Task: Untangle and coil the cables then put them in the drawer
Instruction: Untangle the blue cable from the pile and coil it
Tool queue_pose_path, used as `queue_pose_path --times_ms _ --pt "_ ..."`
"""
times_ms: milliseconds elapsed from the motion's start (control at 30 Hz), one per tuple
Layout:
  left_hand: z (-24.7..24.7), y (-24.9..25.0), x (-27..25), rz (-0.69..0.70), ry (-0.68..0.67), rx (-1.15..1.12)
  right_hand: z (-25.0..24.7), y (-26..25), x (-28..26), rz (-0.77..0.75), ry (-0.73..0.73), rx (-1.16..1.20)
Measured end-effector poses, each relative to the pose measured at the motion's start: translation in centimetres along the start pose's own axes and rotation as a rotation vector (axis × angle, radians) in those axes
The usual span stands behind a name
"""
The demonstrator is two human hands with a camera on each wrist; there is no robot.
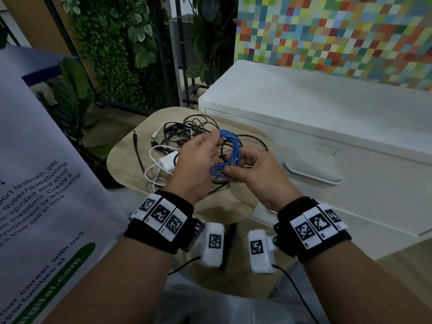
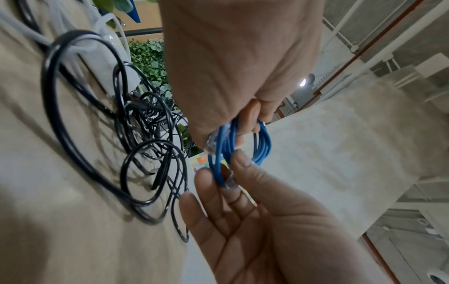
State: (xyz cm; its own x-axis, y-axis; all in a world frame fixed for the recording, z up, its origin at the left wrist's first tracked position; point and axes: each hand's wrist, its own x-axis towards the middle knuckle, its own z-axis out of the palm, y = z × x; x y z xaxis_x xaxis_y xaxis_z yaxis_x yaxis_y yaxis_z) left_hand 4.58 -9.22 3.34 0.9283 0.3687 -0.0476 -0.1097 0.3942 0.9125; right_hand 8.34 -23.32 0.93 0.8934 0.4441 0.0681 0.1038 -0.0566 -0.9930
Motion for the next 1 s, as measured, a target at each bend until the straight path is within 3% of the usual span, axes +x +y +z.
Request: queue_pose_path --times_ms 167,433,633,800,1000 --pt "-0.6 -1.3 -0.2 -0.007 -0.059 0.097 -0.3 0.8 0.1 0.073 0.028 -0.032" --pt "-1.6 -2.1 0.0 0.022 -0.068 0.439 -0.7 1.3 0.2 0.128 0.104 -0.093" --pt "-1.5 -2.1 0.0 0.013 -0.082 0.456 -0.6 1.8 0.3 0.171 0.132 0.072" --pt "-1.4 -2.2 0.0 -0.024 -0.065 0.389 -0.9 1.3 0.0 0.170 0.124 0.071" --pt "-1.1 -2.6 -0.6 0.032 -0.105 0.408 -1.5 1.3 0.2 0.162 0.106 0.020"
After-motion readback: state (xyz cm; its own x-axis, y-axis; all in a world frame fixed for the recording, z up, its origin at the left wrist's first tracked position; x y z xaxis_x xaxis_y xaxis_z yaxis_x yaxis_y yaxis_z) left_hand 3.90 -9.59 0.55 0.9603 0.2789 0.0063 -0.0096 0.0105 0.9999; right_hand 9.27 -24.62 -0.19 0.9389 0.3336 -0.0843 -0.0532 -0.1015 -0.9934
